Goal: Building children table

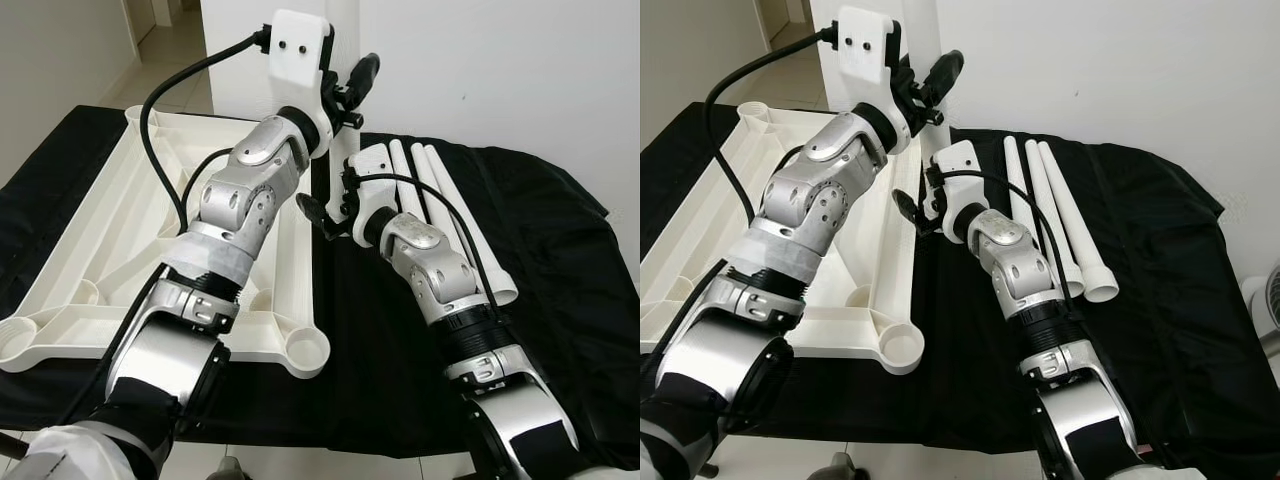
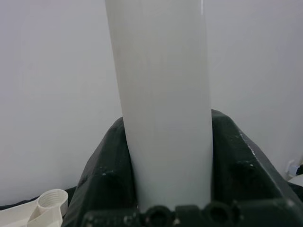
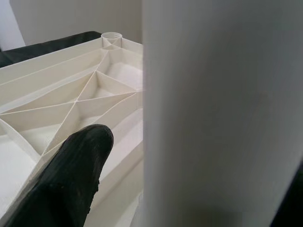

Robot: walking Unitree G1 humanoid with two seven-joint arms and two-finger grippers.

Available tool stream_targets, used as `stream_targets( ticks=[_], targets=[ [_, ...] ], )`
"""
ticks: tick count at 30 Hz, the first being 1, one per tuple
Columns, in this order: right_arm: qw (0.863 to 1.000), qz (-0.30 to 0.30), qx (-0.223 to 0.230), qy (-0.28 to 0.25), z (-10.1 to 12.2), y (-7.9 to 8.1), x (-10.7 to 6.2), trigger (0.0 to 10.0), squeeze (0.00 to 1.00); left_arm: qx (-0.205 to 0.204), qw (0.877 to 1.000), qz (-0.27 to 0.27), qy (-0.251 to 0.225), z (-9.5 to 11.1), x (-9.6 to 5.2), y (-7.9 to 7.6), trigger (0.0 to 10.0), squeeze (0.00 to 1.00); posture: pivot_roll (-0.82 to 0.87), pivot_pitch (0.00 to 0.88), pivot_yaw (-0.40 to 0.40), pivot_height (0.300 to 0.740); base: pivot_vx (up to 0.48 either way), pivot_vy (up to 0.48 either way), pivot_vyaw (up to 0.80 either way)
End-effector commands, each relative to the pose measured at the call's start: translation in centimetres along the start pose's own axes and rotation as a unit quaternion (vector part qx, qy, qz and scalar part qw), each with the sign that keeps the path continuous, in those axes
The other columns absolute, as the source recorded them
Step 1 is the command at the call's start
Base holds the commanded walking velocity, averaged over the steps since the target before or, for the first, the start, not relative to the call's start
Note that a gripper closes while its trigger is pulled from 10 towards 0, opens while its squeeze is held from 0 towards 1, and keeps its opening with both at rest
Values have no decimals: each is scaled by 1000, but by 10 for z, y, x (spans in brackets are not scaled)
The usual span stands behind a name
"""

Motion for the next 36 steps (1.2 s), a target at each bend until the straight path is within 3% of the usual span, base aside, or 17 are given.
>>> stream_targets(
  ticks=[1,8,15,36],
  targets=[
    [1000,-3,-4,-7,5,-1,2,10000,0,0,995,-93,-25,7,-1,-27,10000,0,29,0,-62,740,0,0,0],
    [999,-10,-8,-29,17,-3,7,10000,0,2,994,-105,-22,6,-5,-40,10000,0,33,0,-63,740,0,0,0],
    [999,-5,-16,-43,24,-2,7,10000,0,2,994,-108,-19,4,-6,-43,10000,0,33,0,-63,740,0,0,0],
    [994,65,-52,-63,27,27,6,10000,0,3,993,-114,-12,-1,-6,-50,10000,0,32,0,-56,740,0,0,0]
  ],
)
Point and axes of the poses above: a point about 5 cm out from each wrist's last joint towards the gripper, its own x axis pointing out of the wrist towards the gripper, its own z axis along the axis of the wrist's last joint, y = z × x, the point moved 6 cm from there along x, pointing out of the wrist towards the gripper, and after that the axes turned 15 degrees about x, right-handed, at the moved point
